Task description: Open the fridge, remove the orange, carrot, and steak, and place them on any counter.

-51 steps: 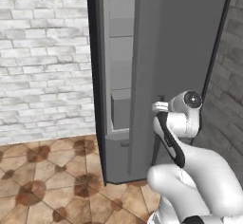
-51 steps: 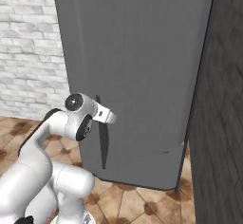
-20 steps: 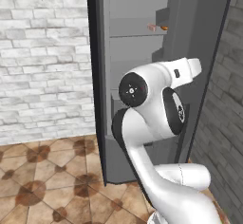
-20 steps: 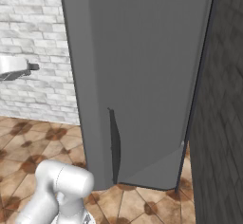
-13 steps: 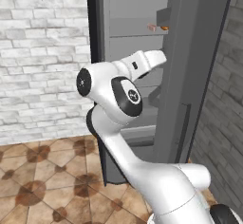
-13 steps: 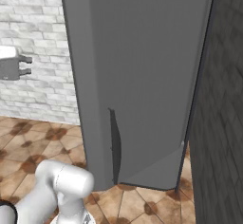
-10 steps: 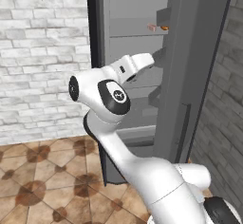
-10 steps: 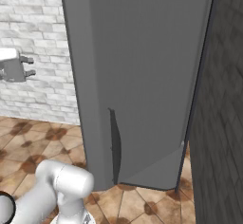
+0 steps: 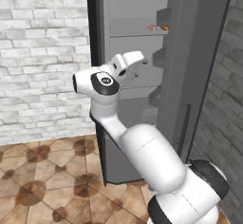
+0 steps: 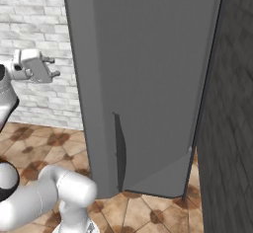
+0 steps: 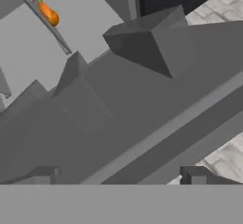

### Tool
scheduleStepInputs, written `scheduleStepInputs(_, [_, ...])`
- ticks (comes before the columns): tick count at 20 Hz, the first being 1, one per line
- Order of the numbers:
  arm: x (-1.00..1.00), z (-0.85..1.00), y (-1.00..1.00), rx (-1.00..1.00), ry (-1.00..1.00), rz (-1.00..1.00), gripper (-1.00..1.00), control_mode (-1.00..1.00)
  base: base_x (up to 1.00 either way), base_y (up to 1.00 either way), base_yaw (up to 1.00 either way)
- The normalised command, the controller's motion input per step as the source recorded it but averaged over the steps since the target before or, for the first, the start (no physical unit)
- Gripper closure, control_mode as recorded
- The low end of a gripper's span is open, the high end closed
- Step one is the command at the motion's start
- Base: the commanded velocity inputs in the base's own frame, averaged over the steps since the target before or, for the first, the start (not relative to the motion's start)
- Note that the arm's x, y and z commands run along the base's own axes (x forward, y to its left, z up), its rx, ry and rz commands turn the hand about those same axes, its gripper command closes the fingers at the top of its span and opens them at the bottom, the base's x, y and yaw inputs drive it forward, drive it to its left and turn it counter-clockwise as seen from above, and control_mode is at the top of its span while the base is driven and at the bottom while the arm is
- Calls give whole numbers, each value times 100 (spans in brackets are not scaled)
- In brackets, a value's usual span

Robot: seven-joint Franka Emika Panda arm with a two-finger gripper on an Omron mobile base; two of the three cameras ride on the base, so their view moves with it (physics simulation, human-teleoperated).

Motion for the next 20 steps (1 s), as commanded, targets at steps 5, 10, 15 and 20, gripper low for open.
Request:
scheduleStepInputs(5, [2,22,-61,3,7,-1,-100,-100,0,0,0])
scheduleStepInputs(10, [-4,7,-89,5,2,0,-100,-100,0,0,0])
scheduleStepInputs(15, [-3,0,-98,3,0,0,-100,-100,0,0,0])
scheduleStepInputs(20, [-61,3,-98,1,-5,-1,-100,-100,0,0,0])
